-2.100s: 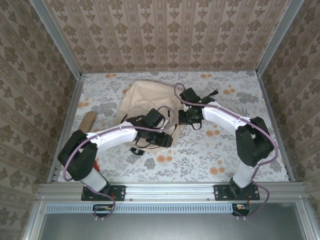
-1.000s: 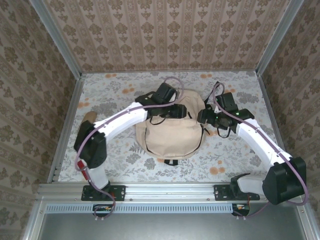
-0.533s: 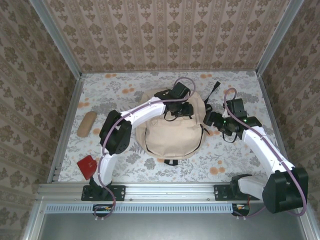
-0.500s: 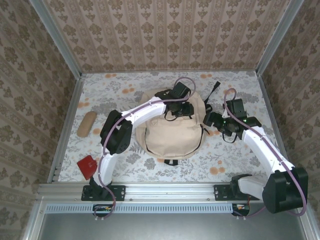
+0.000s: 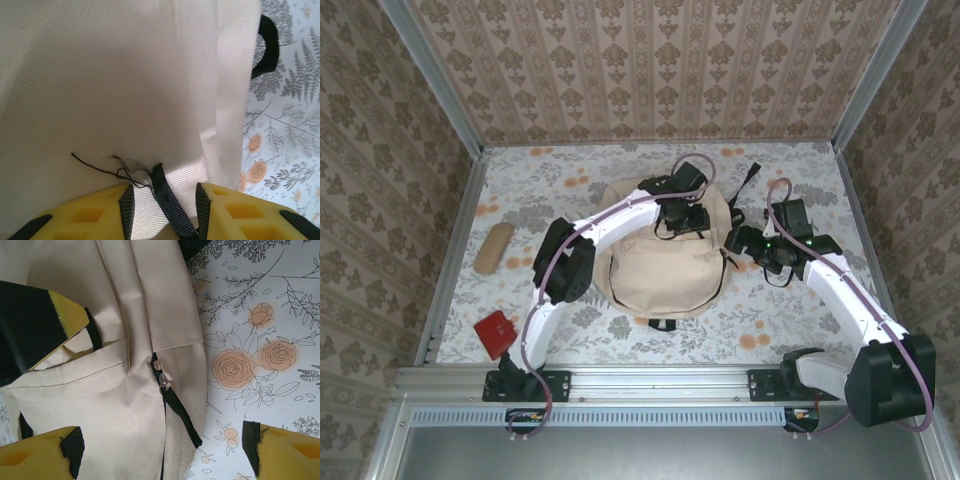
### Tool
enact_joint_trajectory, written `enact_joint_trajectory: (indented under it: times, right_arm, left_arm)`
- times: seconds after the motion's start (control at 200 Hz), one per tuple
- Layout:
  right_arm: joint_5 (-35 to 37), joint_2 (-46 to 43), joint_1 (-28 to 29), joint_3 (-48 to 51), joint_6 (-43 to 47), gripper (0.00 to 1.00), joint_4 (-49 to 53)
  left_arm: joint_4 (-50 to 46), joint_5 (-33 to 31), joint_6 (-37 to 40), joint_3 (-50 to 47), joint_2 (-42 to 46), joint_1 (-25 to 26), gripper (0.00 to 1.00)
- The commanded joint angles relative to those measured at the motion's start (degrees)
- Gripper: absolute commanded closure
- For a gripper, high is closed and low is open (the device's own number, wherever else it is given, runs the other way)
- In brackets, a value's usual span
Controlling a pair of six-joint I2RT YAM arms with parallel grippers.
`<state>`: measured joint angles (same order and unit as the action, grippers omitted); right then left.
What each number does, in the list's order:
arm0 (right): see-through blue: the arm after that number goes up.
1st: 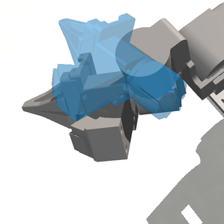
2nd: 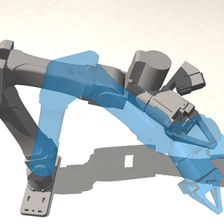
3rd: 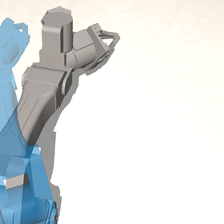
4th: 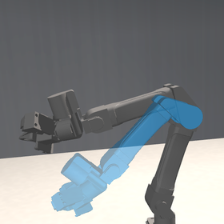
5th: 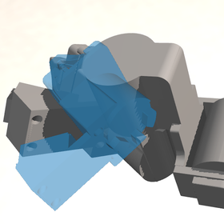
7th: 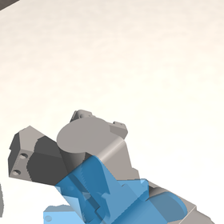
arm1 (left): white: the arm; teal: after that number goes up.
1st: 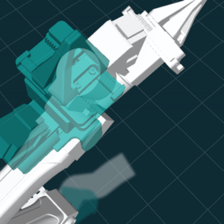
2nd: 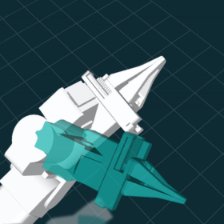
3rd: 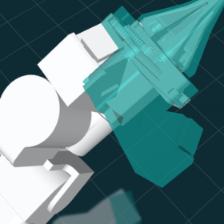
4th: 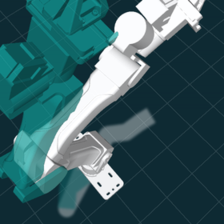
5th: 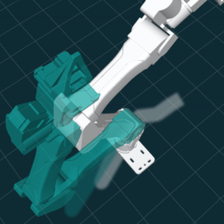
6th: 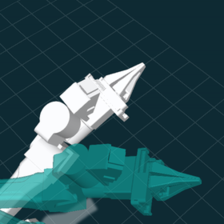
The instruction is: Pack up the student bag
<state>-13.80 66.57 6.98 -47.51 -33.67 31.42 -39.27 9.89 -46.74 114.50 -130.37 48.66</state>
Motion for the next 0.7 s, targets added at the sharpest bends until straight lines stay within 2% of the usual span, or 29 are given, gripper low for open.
enact_joint_trajectory:
  times: [0.0, 0.115, 0.24, 0.4, 0.54, 0.695]
  right_arm:
    - [-1.0, -1.1, -0.3, 0.6, -1.2, 0.14, -0.3]
    - [-1.1, -1.2, -0.3, 0.7, -1.2, 0.14, -0.3]
    - [-1.2, -1.2, -0.3, 0.7, -1.2, 0.14, -0.3]
    - [-1.3, -1.3, -0.3, 0.7, -1.3, 0.14, -0.3]
    - [-1.3, -1.3, -0.3, 0.8, -1.3, 0.15, -0.3]
    - [-2.0, -0.9, -0.3, 0.8, -1.7, 0.15, -0.3]
  left_arm:
    - [-8.0, -4.1, 1.2, 5.1, -3.8, 1.2, 0.63]
    - [-12.0, -7.3, 2.6, 9.4, -6.6, 2.1, 0.65]
    - [-13.3, -8.0, 2.9, 12.2, -8.6, 2.6, 0.69]
    - [-10.4, -6.9, 3.6, 12.2, -8.7, 2.6, 0.82]
    - [-8.9, -7.6, 4.8, 12.6, -7.4, 2.5, 1.00]
    - [-7.3, -9.8, 6.7, 9.6, -2.1, 2.4, 1.00]
